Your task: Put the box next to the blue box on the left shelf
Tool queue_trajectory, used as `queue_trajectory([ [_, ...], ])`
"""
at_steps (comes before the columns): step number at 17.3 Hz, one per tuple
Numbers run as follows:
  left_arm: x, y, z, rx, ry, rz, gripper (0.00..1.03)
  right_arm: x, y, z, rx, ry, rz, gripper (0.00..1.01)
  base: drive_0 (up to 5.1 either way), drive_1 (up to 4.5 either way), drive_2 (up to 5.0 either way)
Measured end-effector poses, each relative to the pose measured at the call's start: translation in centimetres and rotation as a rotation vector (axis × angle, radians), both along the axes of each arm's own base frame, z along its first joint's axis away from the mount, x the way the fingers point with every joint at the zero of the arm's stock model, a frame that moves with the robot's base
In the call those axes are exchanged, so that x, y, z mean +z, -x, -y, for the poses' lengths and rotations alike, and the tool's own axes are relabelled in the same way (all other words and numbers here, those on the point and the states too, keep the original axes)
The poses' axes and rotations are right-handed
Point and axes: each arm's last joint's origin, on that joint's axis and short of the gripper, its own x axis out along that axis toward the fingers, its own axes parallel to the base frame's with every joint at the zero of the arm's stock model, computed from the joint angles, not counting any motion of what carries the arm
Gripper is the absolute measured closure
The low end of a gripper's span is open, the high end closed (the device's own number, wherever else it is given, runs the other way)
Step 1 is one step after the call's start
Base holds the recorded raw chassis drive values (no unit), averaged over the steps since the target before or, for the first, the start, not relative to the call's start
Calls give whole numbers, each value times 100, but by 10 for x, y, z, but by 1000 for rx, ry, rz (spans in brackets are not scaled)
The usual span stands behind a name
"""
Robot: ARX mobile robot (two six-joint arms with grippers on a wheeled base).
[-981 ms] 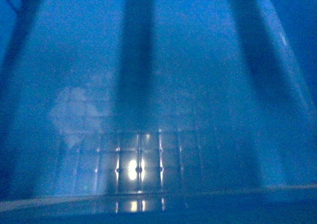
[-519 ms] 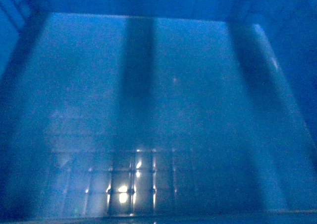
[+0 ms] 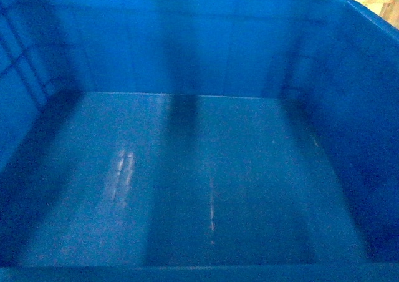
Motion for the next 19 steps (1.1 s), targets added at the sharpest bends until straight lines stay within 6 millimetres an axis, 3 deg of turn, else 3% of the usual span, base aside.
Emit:
queue_trajectory([
  [4,-18,-15,-10,3,3,-74,90,-17,-11,-9,-2,4,-65,90,0,0,0],
  [9,-33,-26,-19,3,28,-86,90,-23,-19,-18,1,8,-65,91,0,0,0],
  [19,-44,-23,-23,-2,40,-143,90,-33,-18,-24,2,26,-120,91,0,0,0],
])
